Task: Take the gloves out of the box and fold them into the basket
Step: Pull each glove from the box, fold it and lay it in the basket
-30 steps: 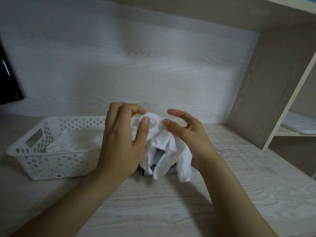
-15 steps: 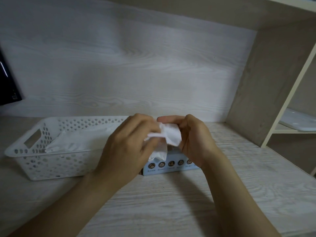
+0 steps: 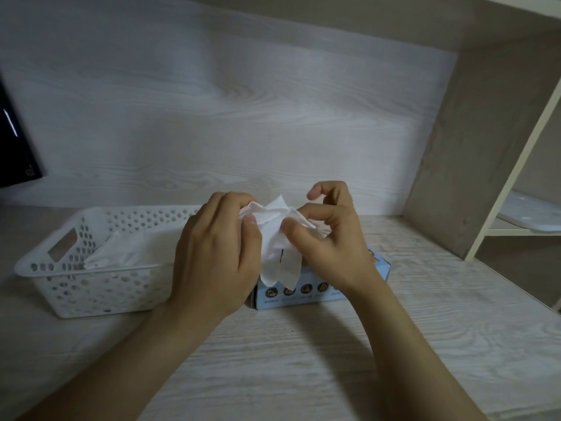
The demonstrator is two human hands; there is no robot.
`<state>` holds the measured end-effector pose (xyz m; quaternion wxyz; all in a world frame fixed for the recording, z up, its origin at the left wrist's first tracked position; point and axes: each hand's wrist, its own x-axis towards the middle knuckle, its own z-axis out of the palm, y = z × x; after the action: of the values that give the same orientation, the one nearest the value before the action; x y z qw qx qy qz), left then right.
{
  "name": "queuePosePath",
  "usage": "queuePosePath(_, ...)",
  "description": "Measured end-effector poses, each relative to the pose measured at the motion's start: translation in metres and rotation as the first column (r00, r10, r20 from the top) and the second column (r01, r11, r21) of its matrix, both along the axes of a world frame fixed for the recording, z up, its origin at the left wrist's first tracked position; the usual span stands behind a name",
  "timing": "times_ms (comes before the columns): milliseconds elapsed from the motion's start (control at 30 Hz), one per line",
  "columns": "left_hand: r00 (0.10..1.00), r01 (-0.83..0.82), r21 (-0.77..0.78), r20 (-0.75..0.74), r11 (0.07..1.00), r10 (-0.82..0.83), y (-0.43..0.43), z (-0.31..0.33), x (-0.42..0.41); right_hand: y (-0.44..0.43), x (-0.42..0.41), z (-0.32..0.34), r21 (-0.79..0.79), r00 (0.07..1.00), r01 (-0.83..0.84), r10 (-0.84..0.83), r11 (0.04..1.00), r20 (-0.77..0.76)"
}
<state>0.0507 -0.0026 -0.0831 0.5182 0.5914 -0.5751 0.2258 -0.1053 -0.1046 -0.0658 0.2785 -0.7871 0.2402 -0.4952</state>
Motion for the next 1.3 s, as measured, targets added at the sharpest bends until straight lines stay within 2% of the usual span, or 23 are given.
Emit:
queuePosePath(100,0.999,0.034,0.004,-0.008,0.999,-0.034,0.001,0.0,-0.001,0.003,0.001,0.0,-0.041,0.996,-0.08,0.081,0.996,0.043)
queuePosePath(200,0.999,0.04,-0.022,-0.017,0.999,-0.04,0.001,0.003,-0.001,0.005,-0.001,0.002,0.037,0.975,-0.202,0.198,0.979,0.104)
queuePosePath(433,0.982,0.183,0.02,-0.055,0.983,-0.182,0.001,0.005,0.002,0.007,-0.002,0.006,0.158,0.944,-0.324,0.31,0.933,0.108)
queuePosePath(600,0.986,0.134,-0.061,-0.094,0.989,-0.139,0.006,0.01,-0.001,0.006,-0.004,0.007,0.278,0.912,-0.408,0.37,0.87,0.179)
queuePosePath(767,0.938,0.151,-0.114,-0.297,0.982,-0.178,0.007,0.017,0.009,0.001,-0.004,0.005,0.313,0.937,-0.348,0.328,0.884,0.115)
queuePosePath(933,0.915,0.078,-0.15,-0.382,0.986,-0.13,0.008,0.021,0.019,0.002,-0.002,0.001,0.241,0.966,-0.258,0.249,0.936,0.065)
queuePosePath(1033,0.919,0.013,-0.164,-0.387,0.986,-0.077,0.01,0.025,0.029,0.004,-0.001,-0.001,0.209,0.975,-0.222,0.22,0.952,0.034)
queuePosePath(1167,0.932,-0.074,-0.139,-0.363,0.988,0.019,0.012,0.028,0.042,0.005,0.007,-0.002,0.205,0.981,-0.17,0.147,0.964,0.124)
queuePosePath(1300,0.944,-0.097,-0.011,-0.319,0.995,0.088,0.01,0.028,0.057,0.002,0.019,-0.002,0.135,0.99,0.039,-0.057,0.99,0.13)
